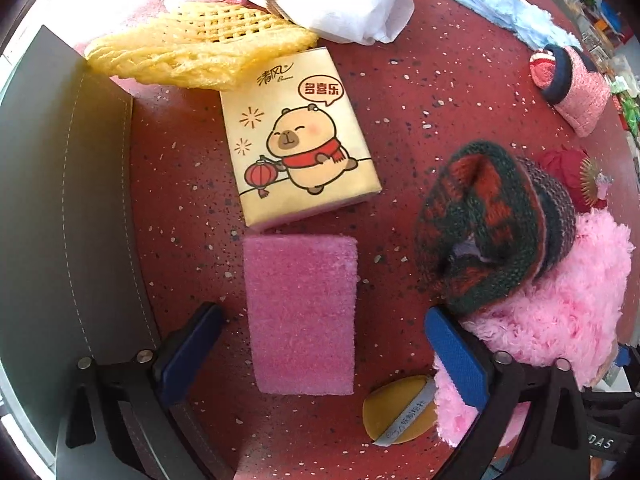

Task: Organize soft objects
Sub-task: 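Grasp the pink foam sponge with the left tool while the right tool grasps the peach knit item, then lift and carry the sponge and peach knit item over the white box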

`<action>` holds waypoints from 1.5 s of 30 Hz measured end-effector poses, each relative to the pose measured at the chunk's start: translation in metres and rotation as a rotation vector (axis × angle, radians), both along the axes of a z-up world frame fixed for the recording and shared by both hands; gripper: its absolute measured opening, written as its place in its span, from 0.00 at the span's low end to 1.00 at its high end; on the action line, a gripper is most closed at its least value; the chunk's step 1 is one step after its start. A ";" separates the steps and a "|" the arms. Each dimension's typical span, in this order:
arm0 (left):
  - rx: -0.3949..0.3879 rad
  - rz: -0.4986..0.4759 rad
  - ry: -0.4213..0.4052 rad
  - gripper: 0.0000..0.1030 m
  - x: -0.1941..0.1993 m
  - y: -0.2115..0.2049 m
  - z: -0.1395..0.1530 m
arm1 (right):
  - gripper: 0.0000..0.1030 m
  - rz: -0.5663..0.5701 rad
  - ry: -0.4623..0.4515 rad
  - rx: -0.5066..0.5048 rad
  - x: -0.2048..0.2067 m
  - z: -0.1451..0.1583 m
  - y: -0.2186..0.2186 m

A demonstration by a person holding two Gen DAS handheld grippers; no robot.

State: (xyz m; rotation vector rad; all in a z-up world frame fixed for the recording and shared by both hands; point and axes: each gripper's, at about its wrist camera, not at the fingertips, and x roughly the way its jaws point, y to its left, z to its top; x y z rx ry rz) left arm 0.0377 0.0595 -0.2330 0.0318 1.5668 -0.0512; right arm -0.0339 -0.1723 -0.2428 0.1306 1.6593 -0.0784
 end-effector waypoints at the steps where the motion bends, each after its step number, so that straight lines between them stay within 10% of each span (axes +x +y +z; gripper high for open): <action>1: -0.006 0.005 -0.004 0.86 -0.001 0.001 0.001 | 0.96 0.008 -0.007 0.002 0.000 0.001 0.000; 7: -0.011 0.019 -0.020 0.44 -0.003 0.015 0.023 | 0.69 0.044 -0.043 -0.035 -0.001 0.013 0.001; 29: -0.009 -0.038 -0.043 0.43 -0.061 -0.028 0.089 | 0.60 0.110 -0.017 0.083 -0.016 0.073 -0.051; 45: -0.007 0.043 -0.181 0.43 -0.059 -0.021 0.157 | 0.61 0.304 -0.124 0.047 0.047 0.150 0.003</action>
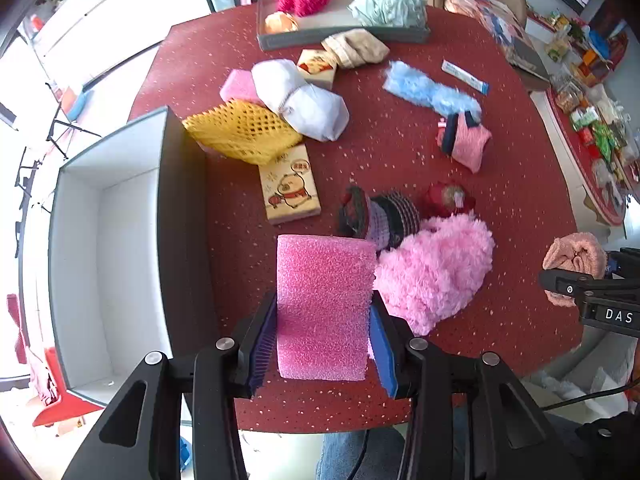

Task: Organize soft objects
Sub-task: 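Lift and carry the sponge and peach knit item over the white box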

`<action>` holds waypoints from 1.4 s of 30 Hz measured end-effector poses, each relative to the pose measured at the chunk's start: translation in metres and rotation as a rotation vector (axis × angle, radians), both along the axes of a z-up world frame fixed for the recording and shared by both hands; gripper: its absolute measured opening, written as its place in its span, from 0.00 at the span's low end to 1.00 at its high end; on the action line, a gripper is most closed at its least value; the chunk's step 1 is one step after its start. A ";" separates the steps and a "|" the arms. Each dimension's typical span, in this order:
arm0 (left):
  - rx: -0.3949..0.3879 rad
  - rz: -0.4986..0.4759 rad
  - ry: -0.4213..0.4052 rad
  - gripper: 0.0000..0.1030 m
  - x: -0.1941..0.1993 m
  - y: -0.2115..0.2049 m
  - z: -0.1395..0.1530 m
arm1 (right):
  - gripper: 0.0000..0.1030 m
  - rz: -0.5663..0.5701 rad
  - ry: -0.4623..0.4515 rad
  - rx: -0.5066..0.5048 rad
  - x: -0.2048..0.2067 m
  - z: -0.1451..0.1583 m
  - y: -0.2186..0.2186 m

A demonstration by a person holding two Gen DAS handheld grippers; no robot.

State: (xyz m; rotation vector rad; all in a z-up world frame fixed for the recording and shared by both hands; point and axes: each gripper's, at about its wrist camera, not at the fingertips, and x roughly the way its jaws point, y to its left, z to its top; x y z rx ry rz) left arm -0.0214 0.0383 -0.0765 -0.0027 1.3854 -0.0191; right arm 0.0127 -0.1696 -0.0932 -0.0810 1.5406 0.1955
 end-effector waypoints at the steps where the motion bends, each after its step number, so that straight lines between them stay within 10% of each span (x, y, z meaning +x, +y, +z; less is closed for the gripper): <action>1: 0.001 0.008 -0.008 0.43 0.001 0.001 0.002 | 0.61 0.010 -0.007 -0.001 -0.001 0.003 -0.002; 24: 0.075 0.252 -0.048 0.43 -0.054 0.081 0.036 | 0.61 0.035 -0.056 0.066 -0.007 -0.001 0.016; 42: 0.013 0.059 -0.038 0.43 -0.028 0.187 0.012 | 0.61 -0.101 -0.098 -0.015 -0.021 0.008 0.121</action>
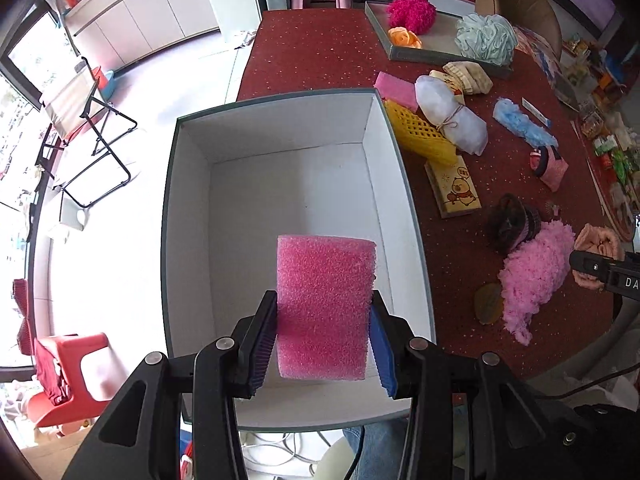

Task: Organize soft objects
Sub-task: 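Lift and carry the sponge and peach knit item over the white box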

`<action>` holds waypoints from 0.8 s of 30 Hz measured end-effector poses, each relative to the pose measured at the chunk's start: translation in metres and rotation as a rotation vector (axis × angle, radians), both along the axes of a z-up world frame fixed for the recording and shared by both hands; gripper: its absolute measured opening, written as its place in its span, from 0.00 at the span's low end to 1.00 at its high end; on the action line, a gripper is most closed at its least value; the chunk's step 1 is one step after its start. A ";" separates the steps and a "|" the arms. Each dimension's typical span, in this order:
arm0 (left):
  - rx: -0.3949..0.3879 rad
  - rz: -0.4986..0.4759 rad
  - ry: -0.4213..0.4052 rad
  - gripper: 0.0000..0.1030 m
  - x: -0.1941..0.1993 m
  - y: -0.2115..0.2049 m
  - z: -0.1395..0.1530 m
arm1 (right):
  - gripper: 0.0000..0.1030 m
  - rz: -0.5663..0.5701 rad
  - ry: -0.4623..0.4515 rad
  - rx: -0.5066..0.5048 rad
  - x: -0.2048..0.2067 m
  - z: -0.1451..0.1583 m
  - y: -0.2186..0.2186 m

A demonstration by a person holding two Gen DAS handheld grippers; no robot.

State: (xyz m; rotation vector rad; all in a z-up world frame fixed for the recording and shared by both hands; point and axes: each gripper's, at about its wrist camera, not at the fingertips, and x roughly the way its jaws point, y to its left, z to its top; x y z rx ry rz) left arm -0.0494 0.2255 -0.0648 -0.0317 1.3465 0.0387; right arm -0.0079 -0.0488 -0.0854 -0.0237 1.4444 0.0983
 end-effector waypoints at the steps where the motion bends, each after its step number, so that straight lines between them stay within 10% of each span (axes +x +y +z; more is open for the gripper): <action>1: -0.010 0.007 -0.005 0.43 0.001 0.005 -0.001 | 0.61 0.009 0.001 -0.006 0.001 0.001 0.008; 24: -0.003 0.143 -0.053 0.43 0.061 0.086 -0.022 | 0.61 0.252 0.006 0.093 0.052 0.012 0.217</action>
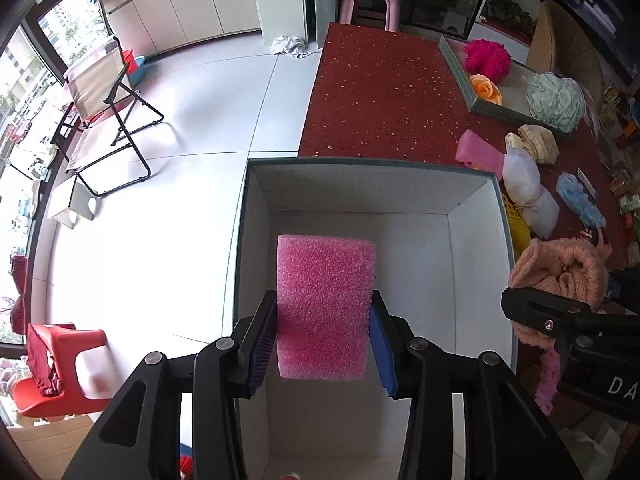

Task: Organize soft objects
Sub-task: 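Lift and carry the sponge and peach knit item over the white box, then open the left tool dropping the sponge while the right tool drops the knit item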

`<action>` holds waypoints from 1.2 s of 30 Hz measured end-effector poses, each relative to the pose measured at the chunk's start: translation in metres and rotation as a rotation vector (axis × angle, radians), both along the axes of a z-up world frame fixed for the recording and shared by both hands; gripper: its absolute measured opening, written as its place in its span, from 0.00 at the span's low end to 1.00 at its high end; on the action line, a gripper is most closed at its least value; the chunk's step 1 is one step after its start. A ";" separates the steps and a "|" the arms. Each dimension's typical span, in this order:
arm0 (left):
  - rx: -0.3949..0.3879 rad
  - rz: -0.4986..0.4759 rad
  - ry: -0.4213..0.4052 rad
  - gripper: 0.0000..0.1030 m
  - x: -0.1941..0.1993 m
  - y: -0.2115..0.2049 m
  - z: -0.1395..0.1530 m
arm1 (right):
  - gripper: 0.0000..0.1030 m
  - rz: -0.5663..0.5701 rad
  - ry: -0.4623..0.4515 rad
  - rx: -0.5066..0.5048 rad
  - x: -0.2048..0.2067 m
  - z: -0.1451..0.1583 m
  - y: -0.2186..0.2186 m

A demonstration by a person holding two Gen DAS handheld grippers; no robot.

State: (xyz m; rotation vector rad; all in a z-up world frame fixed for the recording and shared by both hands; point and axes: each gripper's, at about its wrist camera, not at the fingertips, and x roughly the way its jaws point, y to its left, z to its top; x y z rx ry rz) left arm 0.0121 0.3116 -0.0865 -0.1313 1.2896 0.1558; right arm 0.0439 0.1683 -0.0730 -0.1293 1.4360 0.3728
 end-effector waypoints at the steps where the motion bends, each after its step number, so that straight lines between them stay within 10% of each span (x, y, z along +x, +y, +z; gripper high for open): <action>1: 0.011 -0.001 0.006 0.43 0.005 0.002 -0.003 | 0.61 -0.001 0.000 0.000 0.003 -0.001 0.005; 25: 0.024 -0.033 0.106 0.44 0.030 0.003 -0.043 | 0.63 -0.037 0.032 -0.037 0.026 -0.022 0.032; 27: 0.015 -0.036 0.103 0.52 0.030 0.003 -0.043 | 0.64 -0.024 0.026 -0.041 0.027 -0.021 0.036; 30: 0.011 -0.044 0.088 0.90 0.030 0.002 -0.040 | 0.71 -0.001 0.005 -0.036 0.025 -0.017 0.040; 36: -0.013 -0.015 0.063 0.90 0.028 0.008 -0.029 | 0.80 0.044 -0.042 -0.022 0.021 -0.003 0.050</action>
